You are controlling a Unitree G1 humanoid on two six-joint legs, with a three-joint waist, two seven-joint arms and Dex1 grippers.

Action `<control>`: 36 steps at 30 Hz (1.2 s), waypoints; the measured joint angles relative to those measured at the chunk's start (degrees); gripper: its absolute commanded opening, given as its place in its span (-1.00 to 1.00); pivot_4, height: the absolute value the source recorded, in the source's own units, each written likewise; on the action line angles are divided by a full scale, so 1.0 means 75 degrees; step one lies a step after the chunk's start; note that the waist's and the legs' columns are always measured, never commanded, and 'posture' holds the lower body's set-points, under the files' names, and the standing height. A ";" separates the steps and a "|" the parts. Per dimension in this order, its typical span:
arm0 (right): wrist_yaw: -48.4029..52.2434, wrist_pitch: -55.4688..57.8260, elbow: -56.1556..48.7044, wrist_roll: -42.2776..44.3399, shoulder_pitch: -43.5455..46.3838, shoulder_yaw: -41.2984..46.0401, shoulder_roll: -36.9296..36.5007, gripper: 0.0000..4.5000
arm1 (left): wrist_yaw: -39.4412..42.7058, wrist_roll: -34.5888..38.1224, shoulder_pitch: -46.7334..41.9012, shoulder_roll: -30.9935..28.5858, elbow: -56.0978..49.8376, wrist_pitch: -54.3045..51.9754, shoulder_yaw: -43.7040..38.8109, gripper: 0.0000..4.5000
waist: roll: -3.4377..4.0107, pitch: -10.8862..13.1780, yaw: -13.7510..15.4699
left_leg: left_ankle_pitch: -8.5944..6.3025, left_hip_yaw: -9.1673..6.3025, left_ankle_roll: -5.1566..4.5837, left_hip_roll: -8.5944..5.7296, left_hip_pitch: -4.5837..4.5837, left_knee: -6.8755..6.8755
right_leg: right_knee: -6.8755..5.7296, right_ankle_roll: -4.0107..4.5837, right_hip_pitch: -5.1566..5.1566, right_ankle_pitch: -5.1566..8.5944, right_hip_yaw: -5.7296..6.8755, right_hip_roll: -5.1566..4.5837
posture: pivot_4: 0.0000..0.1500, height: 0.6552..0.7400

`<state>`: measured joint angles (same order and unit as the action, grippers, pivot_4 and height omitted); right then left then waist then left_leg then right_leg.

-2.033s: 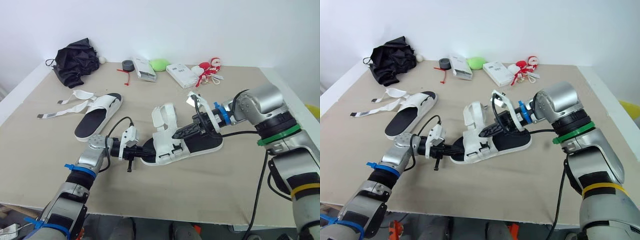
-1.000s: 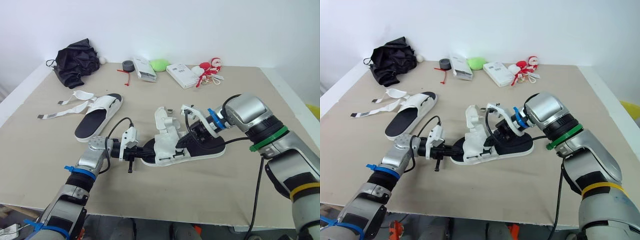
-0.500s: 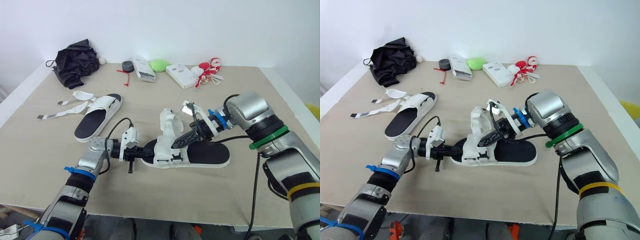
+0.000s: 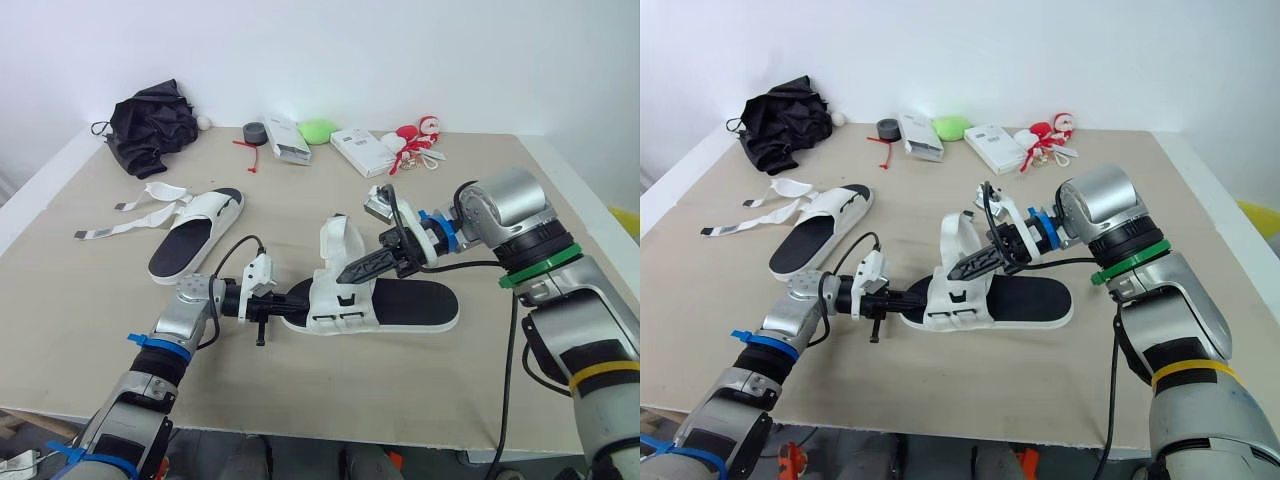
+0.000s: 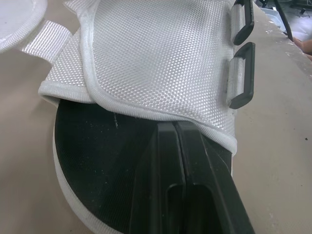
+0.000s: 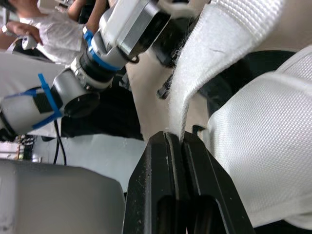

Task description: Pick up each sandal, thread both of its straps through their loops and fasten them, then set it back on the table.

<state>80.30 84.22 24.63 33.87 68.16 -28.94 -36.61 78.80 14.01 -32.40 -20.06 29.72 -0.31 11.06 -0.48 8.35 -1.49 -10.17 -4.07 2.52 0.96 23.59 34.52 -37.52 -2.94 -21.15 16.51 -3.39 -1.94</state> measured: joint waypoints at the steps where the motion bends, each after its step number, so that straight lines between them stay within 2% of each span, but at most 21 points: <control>1: -0.0044 0.0000 0.0001 -0.0010 -0.0003 -0.0001 -0.0002 -0.97 | 0.0001 0.0000 0.0000 0.0000 0.0000 0.0000 0.0000 -1.00 | 0.0000 0.0000 -0.0001 | 0.0000 0.0000 0.0000 0.0000 0.0000 0.0000 | 0.0000 0.0000 0.0001 0.0000 -0.0001 0.0000 | 1.00 0.95; 7: -0.0279 -0.0110 -0.0016 -0.0134 -0.0344 -0.0089 -0.0016 -0.97 | -0.0002 0.0000 0.0001 -0.0002 0.0000 0.0000 -0.0002 -1.00 | 0.0001 0.0000 -0.0002 | 0.0000 0.0003 0.0000 0.0000 0.0000 0.0001 | -0.0006 0.0000 0.0003 0.0000 -0.0004 0.0001 | 1.00 0.95; 36: -0.0597 0.0460 -0.0429 0.0392 -0.0425 0.0276 -0.0152 -0.97 | -0.0045 0.0002 0.0030 -0.0005 -0.0002 -0.0001 -0.0008 -1.00 | 0.0004 -0.0003 -0.0006 | 0.0000 0.0003 0.0000 0.0001 -0.0013 0.0002 | -0.0013 0.0000 0.0007 0.0002 -0.0006 0.0003 | 1.00 0.95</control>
<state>75.82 87.67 21.41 36.81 64.97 -26.87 -37.75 78.46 14.03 -32.18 -20.09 29.70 -0.32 11.00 -0.45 8.33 -1.53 -10.17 -4.05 2.52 0.97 23.49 34.54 -37.62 -2.93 -21.10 16.53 -3.43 -1.92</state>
